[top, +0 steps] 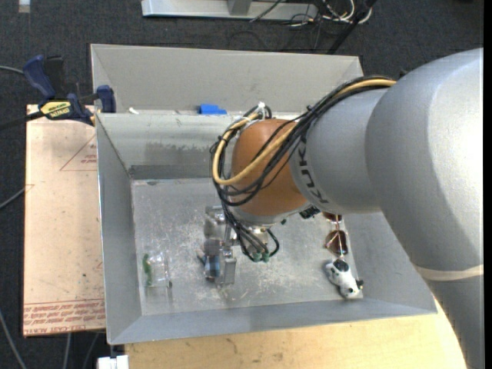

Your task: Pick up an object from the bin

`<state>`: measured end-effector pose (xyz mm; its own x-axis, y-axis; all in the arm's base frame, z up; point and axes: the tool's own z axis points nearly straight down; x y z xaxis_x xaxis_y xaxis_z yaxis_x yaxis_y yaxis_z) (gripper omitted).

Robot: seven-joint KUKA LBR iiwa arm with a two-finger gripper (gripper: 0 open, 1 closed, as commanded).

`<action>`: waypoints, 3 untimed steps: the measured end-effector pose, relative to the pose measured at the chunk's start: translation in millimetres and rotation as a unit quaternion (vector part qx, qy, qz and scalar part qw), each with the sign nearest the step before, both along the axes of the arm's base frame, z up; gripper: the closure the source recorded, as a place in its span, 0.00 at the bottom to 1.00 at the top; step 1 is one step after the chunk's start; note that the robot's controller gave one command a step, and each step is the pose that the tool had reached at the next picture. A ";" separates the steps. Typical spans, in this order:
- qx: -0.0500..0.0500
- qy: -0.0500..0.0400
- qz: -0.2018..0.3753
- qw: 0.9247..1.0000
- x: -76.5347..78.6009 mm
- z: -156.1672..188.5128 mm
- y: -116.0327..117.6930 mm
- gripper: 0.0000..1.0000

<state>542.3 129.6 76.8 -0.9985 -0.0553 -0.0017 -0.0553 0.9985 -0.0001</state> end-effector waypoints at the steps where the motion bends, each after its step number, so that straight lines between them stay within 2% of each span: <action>1: 0.001 0.001 0.037 0.999 -44.5 -7.2 17.8 1.00; 2: 0.001 0.000 0.036 0.999 -43.3 -6.7 17.5 0.00; 3: 0.001 0.000 0.036 0.999 -43.2 -6.6 17.4 0.00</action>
Offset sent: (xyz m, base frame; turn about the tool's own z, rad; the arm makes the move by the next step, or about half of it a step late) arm 0.0000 0.0000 0.0000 0.0000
